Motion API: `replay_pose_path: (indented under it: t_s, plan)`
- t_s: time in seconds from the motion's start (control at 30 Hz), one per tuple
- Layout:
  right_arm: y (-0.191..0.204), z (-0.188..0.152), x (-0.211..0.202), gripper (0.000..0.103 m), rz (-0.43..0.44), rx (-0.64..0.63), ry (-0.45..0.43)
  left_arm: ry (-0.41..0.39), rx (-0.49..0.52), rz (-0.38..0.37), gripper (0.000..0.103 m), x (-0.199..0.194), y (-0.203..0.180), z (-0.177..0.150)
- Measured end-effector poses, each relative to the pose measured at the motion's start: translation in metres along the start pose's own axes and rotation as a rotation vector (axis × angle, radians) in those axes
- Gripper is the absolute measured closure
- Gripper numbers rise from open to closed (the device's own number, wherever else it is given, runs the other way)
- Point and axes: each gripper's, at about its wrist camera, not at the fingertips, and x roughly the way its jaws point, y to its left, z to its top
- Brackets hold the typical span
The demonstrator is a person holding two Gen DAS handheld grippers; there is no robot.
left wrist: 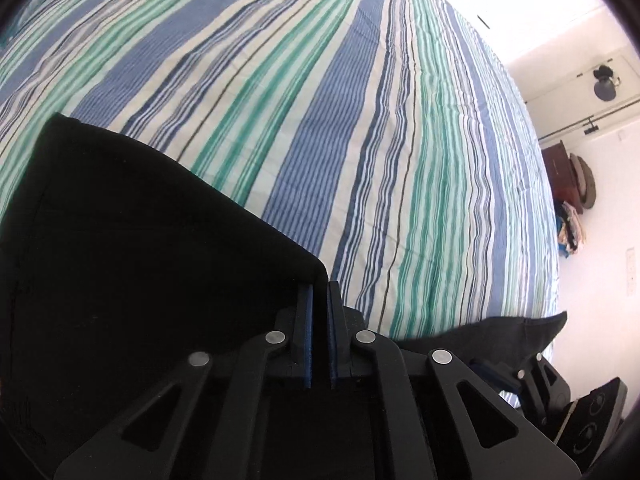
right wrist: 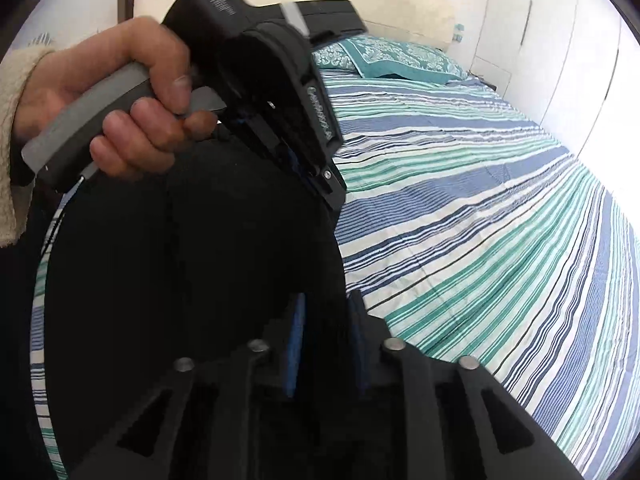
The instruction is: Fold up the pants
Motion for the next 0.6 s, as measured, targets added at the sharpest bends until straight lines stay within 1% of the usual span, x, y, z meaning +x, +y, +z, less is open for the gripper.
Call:
replay_pose_path:
  t_s: [0.03, 0.07, 0.13, 0.17, 0.23, 0.27, 0.3, 0.33, 0.37, 0.4, 0.47, 0.53, 0.57, 0.6]
  plan:
    - [-0.012, -0.004, -0.006, 0.033, 0.019, 0.07, 0.001, -0.018, -0.017, -0.01, 0.099, -0.003, 0.005, 0.001]
    - [-0.028, -0.011, -0.016, 0.025, 0.026, 0.156, -0.007, -0.038, -0.026, -0.015, 0.099, -0.005, 0.006, -0.001]
    - [-0.073, -0.032, -0.046, 0.025, 0.013, 0.351, -0.036, -0.081, -0.005, 0.001, 0.099, -0.011, 0.003, -0.003]
    - [-0.1, -0.049, -0.066, 0.025, -0.016, 0.465, -0.052, -0.102, 0.012, 0.009, 0.099, -0.014, 0.0, -0.005]
    - [-0.16, -0.094, -0.117, 0.025, -0.115, 0.705, -0.103, -0.132, 0.031, 0.015, 0.099, -0.019, -0.004, -0.006]
    - [-0.191, -0.121, -0.144, 0.024, -0.197, 0.816, -0.123, -0.142, 0.037, 0.015, 0.099, -0.021, -0.005, -0.006]
    - [-0.221, -0.149, -0.169, 0.022, -0.312, 0.904, -0.116, -0.147, 0.043, 0.018, 0.099, -0.023, -0.006, -0.005]
    - [-0.253, -0.169, -0.187, 0.022, -0.432, 0.972, -0.068, -0.151, 0.048, 0.021, 0.099, -0.024, -0.007, -0.004]
    - [-0.282, -0.191, -0.205, 0.022, -0.525, 1.03, -0.021, -0.154, 0.049, 0.023, 0.099, -0.025, -0.006, -0.003]
    - [-0.307, -0.21, -0.221, 0.022, -0.572, 1.064, -0.001, -0.153, 0.05, 0.026, 0.099, -0.026, -0.006, -0.003]
    - [-0.36, -0.237, -0.241, 0.022, -0.625, 1.039, 0.055, -0.15, 0.054, 0.036, 0.099, -0.028, -0.006, -0.004]
    - [-0.405, -0.262, -0.246, 0.022, -0.602, 1.044, 0.152, -0.149, 0.065, 0.052, 0.099, -0.028, -0.007, -0.006]
    - [-0.41, -0.28, -0.246, 0.022, -0.559, 1.065, 0.185, -0.149, 0.073, 0.059, 0.099, -0.028, -0.008, -0.007]
    - [-0.419, -0.295, -0.241, 0.022, -0.488, 1.083, 0.201, -0.15, 0.078, 0.065, 0.099, -0.03, -0.008, -0.011]
